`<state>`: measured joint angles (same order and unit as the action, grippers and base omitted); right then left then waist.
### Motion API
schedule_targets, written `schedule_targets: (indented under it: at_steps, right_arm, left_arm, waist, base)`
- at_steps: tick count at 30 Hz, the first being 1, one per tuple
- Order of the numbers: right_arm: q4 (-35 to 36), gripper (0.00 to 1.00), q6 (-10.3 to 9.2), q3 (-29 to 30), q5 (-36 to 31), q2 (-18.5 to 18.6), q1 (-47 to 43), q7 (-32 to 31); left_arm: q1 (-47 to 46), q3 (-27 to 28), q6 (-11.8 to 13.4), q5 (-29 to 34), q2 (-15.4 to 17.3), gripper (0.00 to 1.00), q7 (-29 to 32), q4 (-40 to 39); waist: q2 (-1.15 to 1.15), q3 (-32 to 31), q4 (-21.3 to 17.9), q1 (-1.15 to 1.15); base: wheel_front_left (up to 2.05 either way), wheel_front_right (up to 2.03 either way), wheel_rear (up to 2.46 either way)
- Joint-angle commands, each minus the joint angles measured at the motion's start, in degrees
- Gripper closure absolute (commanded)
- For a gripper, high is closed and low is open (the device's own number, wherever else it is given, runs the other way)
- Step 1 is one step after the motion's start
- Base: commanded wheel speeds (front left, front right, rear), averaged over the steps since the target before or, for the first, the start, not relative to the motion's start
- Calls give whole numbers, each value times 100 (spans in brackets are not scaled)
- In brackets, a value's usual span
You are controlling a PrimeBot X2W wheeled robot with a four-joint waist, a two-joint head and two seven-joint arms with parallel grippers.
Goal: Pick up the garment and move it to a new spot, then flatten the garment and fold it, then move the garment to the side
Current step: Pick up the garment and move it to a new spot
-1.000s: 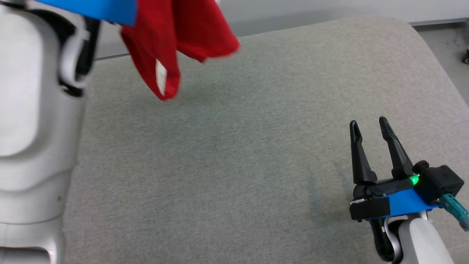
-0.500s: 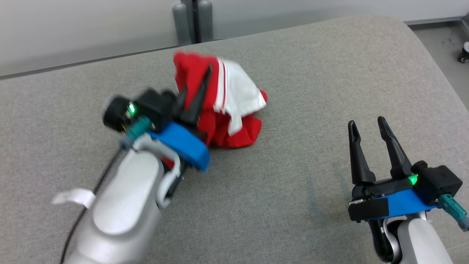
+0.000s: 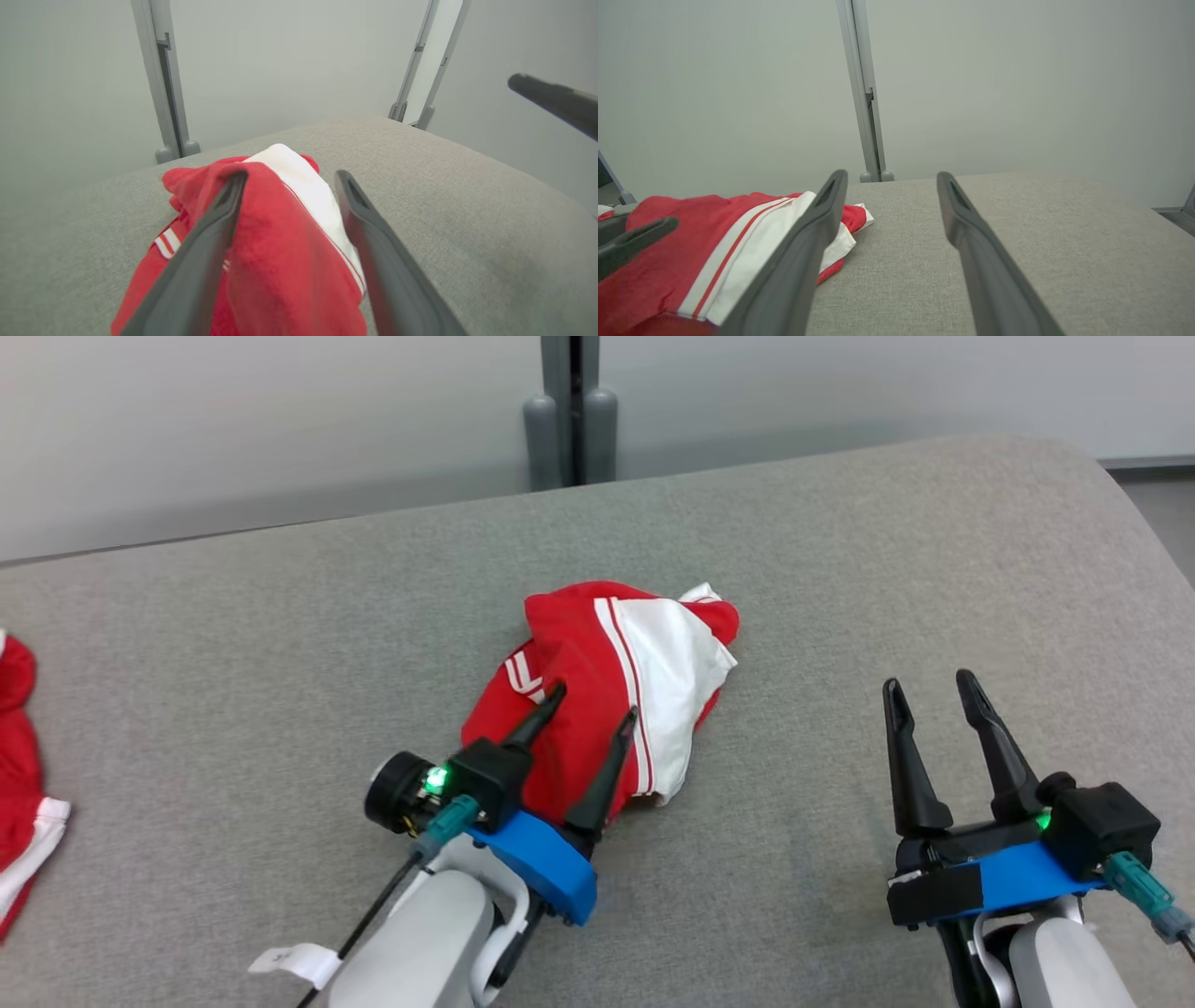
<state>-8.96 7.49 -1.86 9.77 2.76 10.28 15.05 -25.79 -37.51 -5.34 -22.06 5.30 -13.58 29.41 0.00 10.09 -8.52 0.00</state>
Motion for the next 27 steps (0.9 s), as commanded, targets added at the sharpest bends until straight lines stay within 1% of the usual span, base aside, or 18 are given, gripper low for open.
schedule_targets:
  at_steps: [1,7,13,17,22,27]
  right_arm:
    - [-21,0,1,-4,13,23,-35,19]
    - [-104,0,1,-2,23,23,-143,18]
    - [-140,0,1,36,-32,23,-226,18]
    - [-179,0,1,42,-59,23,-256,18]
    - [-228,0,1,89,-68,23,-333,18]
    - [-263,0,1,110,-99,24,-411,18]
  left_arm:
    - [32,62,40,-18,34,0,-44,-32]
    - [253,625,398,-148,192,0,-155,-503]
    - [556,1267,679,-105,497,0,-164,-1097]
    - [784,1696,791,-4,682,0,-162,-1382]
    - [1180,2149,892,126,800,0,-162,-1639]
    - [1657,2562,929,209,809,0,-162,-1854]
  waist:
    - [0,-21,20,0]
    - [0,-264,267,0]
    - [0,-423,528,0]
    - [0,-516,666,0]
    - [0,-647,800,0]
    - [0,-781,901,0]
  base:
    - [0,0,0]
    - [0,0,0]
    - [0,0,0]
    - [0,0,0]
    - [0,0,0]
    - [0,0,0]
